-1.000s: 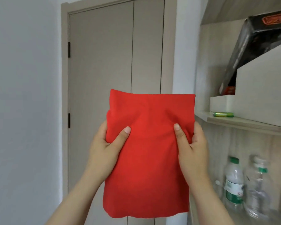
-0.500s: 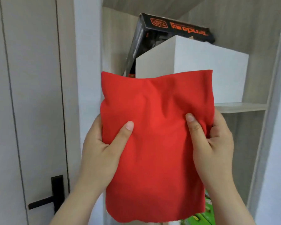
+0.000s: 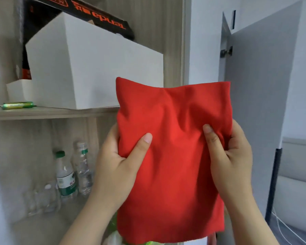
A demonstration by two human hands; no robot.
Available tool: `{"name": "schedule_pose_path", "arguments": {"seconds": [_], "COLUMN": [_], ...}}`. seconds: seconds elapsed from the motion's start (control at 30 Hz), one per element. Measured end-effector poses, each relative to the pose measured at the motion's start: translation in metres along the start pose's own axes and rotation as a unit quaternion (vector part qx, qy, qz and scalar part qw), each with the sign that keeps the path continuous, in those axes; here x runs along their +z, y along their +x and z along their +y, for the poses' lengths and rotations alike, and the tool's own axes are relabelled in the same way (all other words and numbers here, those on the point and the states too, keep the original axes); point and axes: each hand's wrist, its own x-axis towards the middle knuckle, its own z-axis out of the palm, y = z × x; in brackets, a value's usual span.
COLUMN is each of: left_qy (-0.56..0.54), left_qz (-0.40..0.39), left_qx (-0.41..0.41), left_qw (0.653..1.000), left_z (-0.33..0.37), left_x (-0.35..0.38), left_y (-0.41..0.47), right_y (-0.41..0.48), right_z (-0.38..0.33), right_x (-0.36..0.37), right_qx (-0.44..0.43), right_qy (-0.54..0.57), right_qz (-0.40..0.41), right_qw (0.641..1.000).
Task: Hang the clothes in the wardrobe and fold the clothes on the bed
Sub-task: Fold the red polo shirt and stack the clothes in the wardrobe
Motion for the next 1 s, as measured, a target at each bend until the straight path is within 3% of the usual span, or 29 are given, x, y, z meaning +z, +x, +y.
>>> {"name": "schedule_pose_path", "arguments": {"seconds": [0.4, 1.0], "left_qy": [-0.105, -0.083], "left_qz": [-0.119, -0.136], "left_qx": [-0.051, -0.129], "left_qw": [0.986, 0.979], "left_z": [-0.074, -0.215], "left_x": [0.159, 0.376], "left_y": [0.028, 0.067], "right_y": [0.046, 0.14], "right_z": [0.098, 0.29], "right_x": [-0.102, -0.214], "right_qx": [-0.001, 0.097], "right_qy": [-0.112, -0.251], "right_qz": [0.081, -0.003], "right_qw": [0.99, 0.963]}}
